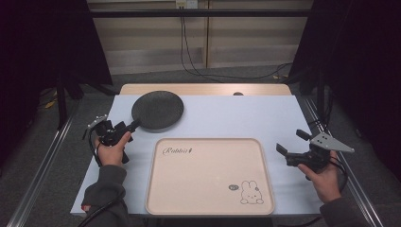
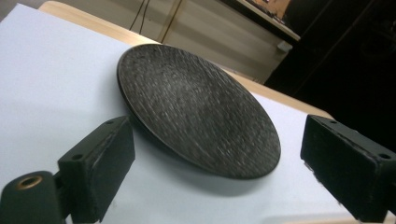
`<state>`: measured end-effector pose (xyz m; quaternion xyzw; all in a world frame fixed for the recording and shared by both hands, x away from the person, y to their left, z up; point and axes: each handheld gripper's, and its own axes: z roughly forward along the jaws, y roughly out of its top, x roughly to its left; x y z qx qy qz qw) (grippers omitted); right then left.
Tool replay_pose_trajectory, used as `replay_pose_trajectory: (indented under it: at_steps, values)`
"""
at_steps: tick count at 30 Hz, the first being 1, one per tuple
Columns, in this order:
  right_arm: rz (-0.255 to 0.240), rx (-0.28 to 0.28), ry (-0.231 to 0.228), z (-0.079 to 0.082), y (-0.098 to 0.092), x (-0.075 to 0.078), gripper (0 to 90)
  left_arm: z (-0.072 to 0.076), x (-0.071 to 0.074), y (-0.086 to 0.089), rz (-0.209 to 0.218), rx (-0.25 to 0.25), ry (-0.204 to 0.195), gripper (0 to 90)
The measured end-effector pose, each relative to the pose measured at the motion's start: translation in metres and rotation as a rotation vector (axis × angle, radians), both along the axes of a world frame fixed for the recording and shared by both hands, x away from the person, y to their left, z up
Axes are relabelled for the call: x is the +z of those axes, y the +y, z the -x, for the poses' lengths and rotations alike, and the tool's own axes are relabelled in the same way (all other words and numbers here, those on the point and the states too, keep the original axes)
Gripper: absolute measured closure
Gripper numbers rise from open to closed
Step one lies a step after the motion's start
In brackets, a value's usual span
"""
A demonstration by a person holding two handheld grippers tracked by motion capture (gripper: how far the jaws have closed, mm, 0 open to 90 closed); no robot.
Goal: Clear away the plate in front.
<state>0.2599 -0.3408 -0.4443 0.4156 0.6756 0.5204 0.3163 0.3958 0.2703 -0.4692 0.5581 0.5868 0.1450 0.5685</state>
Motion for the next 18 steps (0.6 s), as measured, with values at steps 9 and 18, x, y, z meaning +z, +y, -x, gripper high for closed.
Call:
replay_pose_trajectory:
  at_steps: [9,18]
  values:
    - [0.005,0.017,0.005,0.000,0.000,-0.001,2.4,-0.017,-0.001,0.002,0.047,0.061,0.015,14.0]
    - [0.014,0.024,0.008,0.000,0.000,-0.001,2.5,-0.029,-0.005,0.004,0.010,0.093,0.033,19.7]
